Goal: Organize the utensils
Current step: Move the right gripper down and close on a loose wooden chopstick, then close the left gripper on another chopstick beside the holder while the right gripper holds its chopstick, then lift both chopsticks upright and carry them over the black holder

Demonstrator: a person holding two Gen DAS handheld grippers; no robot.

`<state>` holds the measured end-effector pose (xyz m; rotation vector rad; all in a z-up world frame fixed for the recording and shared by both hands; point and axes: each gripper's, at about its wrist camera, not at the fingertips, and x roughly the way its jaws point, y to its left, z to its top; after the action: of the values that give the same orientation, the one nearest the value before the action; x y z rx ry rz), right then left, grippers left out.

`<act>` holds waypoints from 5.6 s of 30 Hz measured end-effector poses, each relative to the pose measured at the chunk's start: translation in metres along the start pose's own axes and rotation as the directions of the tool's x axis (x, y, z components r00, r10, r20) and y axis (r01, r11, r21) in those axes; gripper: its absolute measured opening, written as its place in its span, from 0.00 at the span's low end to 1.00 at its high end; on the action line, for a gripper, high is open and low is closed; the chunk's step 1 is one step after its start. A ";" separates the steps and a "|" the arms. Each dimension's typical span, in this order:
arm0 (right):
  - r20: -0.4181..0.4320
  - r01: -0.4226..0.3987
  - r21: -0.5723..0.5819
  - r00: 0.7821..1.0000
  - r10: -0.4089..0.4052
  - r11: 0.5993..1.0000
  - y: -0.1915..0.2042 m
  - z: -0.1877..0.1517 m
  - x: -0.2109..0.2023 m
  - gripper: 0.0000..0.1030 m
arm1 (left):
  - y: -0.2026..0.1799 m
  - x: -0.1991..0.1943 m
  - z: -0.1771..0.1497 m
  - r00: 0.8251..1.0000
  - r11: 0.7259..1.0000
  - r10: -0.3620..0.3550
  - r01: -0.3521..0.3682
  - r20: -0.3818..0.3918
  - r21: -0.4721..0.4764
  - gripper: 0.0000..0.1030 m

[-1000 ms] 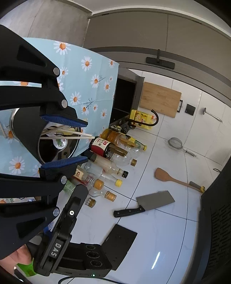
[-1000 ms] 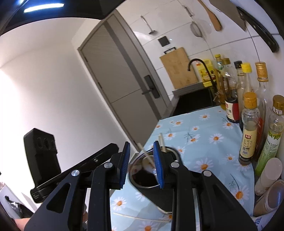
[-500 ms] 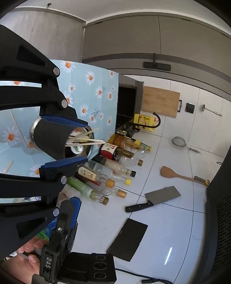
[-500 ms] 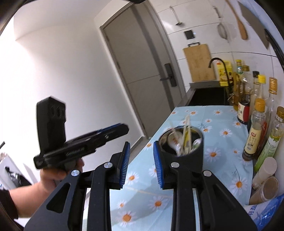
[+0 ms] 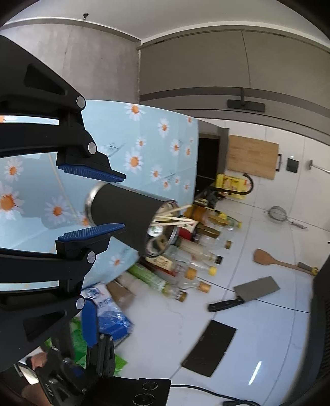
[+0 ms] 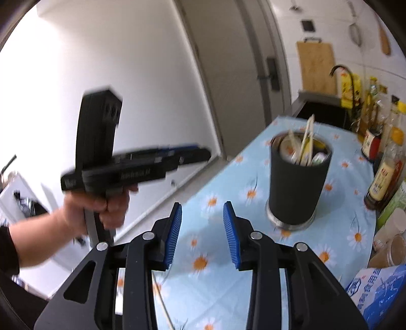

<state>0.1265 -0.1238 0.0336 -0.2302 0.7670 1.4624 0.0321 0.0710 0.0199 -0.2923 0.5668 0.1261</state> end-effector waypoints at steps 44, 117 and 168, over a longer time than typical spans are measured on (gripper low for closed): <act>-0.713 -0.189 -0.367 0.686 -0.145 0.911 0.098 -0.131 0.144 0.18 | 0.038 0.041 -0.072 0.955 1.000 0.007 -0.002 -0.295 0.017 0.37; -0.505 0.127 -0.117 0.846 -0.170 0.985 -0.028 -0.058 0.051 0.05 | -0.040 0.199 -0.070 0.610 0.713 0.180 0.459 -0.771 0.530 0.10; 0.066 -0.093 0.362 0.995 0.074 0.928 -0.127 0.037 -0.016 0.05 | -0.017 0.048 0.028 0.901 0.907 -0.391 0.412 -0.188 0.087 0.03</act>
<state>0.2590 -0.1321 0.0320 0.1255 0.9997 1.3697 0.0897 0.0652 0.0205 -0.2946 0.6658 -0.3382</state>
